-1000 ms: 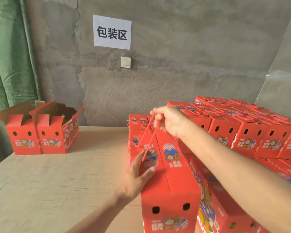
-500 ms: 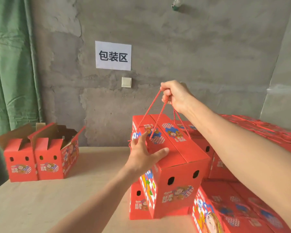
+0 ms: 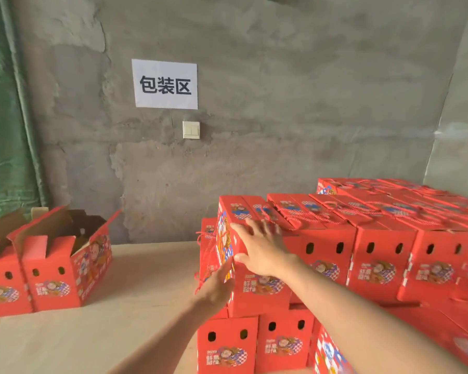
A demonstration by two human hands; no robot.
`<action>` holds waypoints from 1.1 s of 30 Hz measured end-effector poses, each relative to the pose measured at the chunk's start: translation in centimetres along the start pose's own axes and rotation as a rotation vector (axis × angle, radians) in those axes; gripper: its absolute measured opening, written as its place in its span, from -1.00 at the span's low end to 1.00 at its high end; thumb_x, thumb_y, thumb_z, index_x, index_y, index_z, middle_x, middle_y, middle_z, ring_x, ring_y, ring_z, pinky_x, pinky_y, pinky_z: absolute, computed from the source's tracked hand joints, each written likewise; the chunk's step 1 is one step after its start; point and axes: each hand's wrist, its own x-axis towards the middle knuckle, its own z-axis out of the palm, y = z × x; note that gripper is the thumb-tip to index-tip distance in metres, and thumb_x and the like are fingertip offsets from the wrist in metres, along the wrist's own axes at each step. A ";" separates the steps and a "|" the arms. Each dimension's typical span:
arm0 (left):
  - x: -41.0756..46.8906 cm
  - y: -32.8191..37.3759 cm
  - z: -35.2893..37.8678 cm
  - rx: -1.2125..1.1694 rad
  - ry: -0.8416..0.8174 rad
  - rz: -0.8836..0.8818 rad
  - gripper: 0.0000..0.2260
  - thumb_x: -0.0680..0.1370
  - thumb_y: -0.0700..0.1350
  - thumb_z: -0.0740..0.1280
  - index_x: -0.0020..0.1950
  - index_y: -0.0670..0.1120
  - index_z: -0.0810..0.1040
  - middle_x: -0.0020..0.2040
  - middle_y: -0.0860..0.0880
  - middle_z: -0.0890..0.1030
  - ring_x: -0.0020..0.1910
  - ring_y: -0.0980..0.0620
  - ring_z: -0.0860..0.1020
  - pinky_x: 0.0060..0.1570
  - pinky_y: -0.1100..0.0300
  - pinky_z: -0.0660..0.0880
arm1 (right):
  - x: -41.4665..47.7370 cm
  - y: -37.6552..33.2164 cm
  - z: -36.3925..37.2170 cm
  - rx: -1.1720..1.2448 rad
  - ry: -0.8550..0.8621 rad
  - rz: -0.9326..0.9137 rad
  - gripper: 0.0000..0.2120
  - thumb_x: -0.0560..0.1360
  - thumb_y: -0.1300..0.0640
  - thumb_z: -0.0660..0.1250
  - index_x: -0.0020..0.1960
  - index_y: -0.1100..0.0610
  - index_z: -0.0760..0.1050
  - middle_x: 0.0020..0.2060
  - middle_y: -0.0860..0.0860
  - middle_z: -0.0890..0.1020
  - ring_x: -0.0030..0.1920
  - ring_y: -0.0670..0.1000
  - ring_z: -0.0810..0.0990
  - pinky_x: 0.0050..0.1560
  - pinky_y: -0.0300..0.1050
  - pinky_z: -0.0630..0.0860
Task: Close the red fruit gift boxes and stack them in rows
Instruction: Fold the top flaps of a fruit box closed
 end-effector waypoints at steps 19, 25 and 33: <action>-20.8 -14.7 -10.8 0.559 0.000 -0.158 -0.72 0.61 0.07 0.16 0.31 0.17 0.45 0.27 0.20 0.48 0.22 0.19 0.46 0.16 0.32 0.37 | -6.7 -12.6 9.3 0.105 -0.043 -0.522 -0.60 0.53 0.23 0.15 0.36 0.10 0.38 0.42 0.11 0.31 0.45 0.14 0.23 0.45 0.00 0.16; -27.9 -23.0 -17.0 0.569 -0.061 -0.294 -0.72 0.58 0.09 0.22 0.28 0.17 0.49 0.29 0.22 0.45 0.33 0.14 0.39 0.31 0.29 0.25 | -8.4 -24.5 15.3 0.239 -0.409 -0.634 -0.64 0.55 0.09 0.08 0.31 0.01 0.40 0.35 0.02 0.33 0.36 0.09 0.27 0.35 0.07 0.26; -23.3 -36.1 -29.9 0.531 0.129 -0.434 -0.55 0.58 0.06 0.19 0.47 0.10 0.22 0.46 0.09 0.28 0.44 0.06 0.26 0.39 0.22 0.16 | 3.3 -41.8 19.2 0.208 -0.392 -0.406 -0.51 0.49 0.28 0.11 0.39 0.04 0.18 0.52 -0.01 -0.15 0.37 0.18 0.27 0.31 0.13 0.28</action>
